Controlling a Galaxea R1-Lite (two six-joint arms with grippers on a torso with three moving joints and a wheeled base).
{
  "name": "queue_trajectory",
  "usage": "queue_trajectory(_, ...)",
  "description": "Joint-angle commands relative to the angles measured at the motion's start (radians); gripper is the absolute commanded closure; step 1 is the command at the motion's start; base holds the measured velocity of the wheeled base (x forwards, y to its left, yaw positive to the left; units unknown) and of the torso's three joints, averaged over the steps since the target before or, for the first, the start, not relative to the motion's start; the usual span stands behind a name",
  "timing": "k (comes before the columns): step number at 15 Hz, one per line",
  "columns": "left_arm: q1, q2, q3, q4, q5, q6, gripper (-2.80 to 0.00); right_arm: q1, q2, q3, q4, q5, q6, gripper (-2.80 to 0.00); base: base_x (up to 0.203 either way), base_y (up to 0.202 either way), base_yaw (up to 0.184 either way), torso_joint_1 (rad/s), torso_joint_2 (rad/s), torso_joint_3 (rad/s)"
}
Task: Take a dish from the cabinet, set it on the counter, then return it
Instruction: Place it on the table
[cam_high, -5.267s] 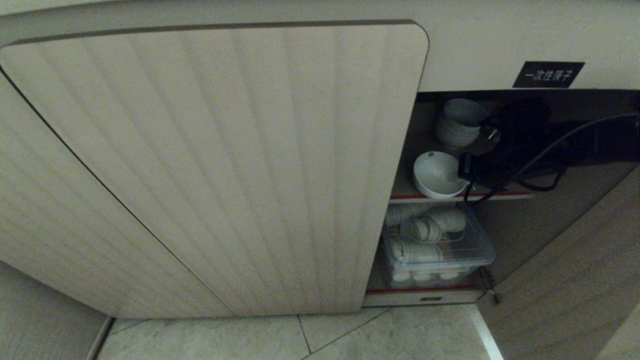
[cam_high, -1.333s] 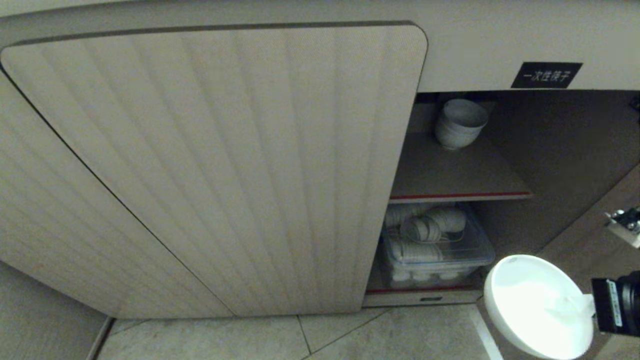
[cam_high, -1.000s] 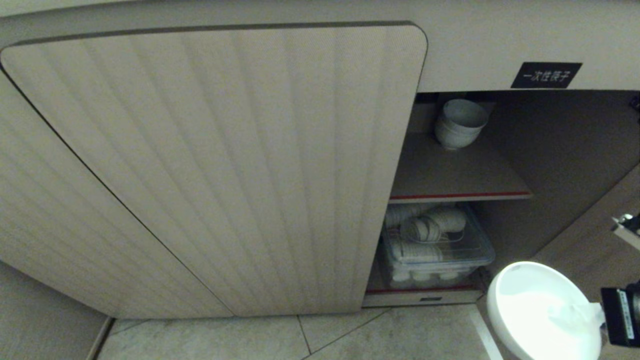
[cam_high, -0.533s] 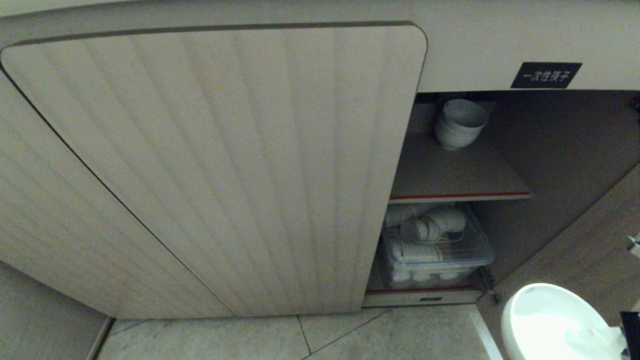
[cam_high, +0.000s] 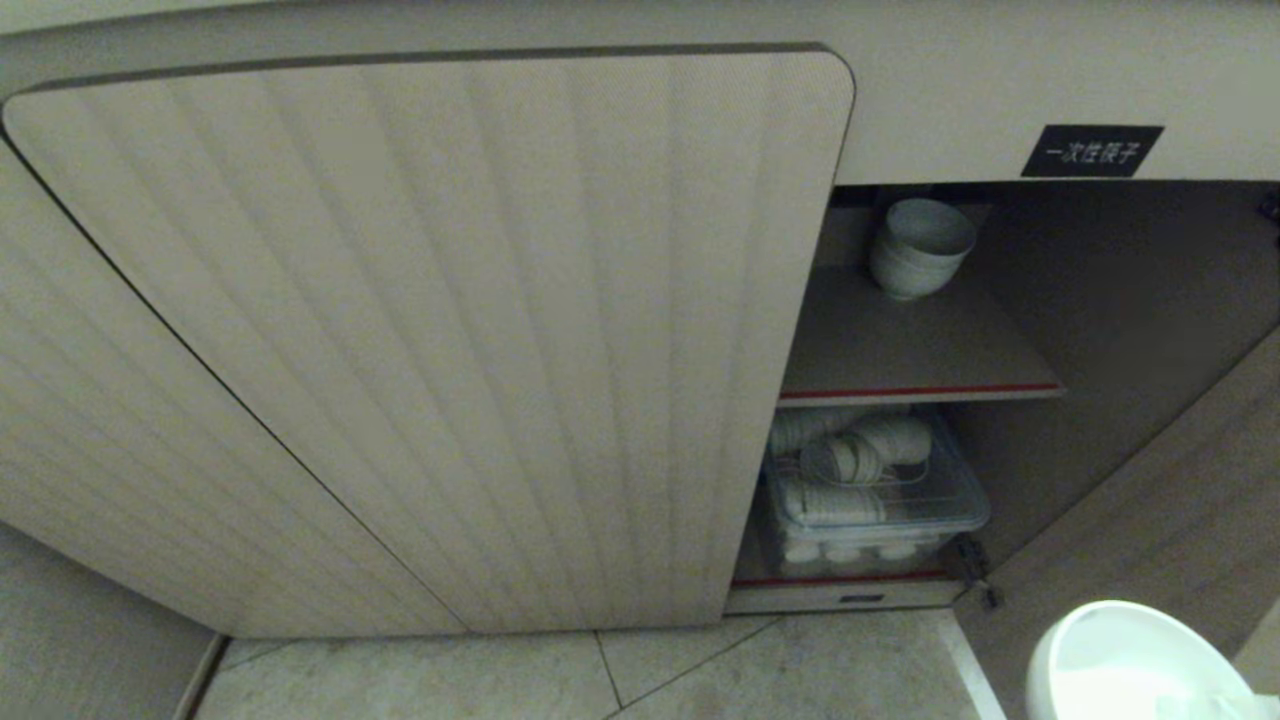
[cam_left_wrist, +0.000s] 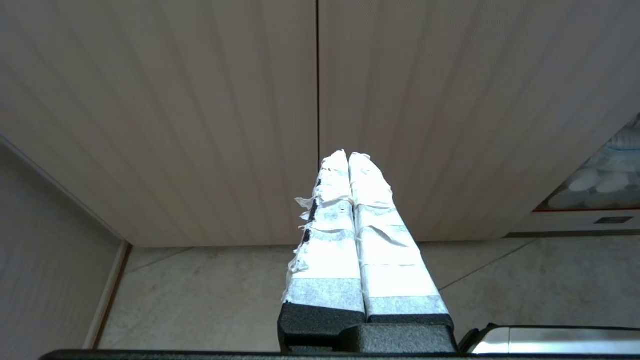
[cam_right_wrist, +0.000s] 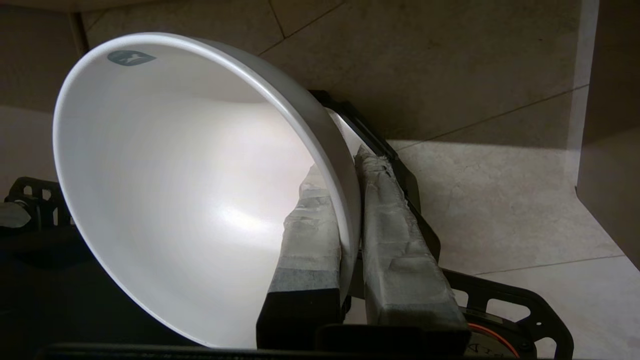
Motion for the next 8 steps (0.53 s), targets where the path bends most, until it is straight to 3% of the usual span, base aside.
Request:
queue_trajectory(1,0.000,0.000,0.000,-0.001,0.000,-0.001,0.00,0.003,-0.012,-0.002,0.005,0.002,0.002,0.00,0.000,0.000,0.000,0.000,0.00,0.000)
queue_trajectory(8,0.000,0.000,0.000,-0.001,0.000,-0.001,0.00,0.005,-0.015,-0.011,0.005,0.006,0.003,0.00,0.000,0.000,0.000,0.000,0.00,0.000)
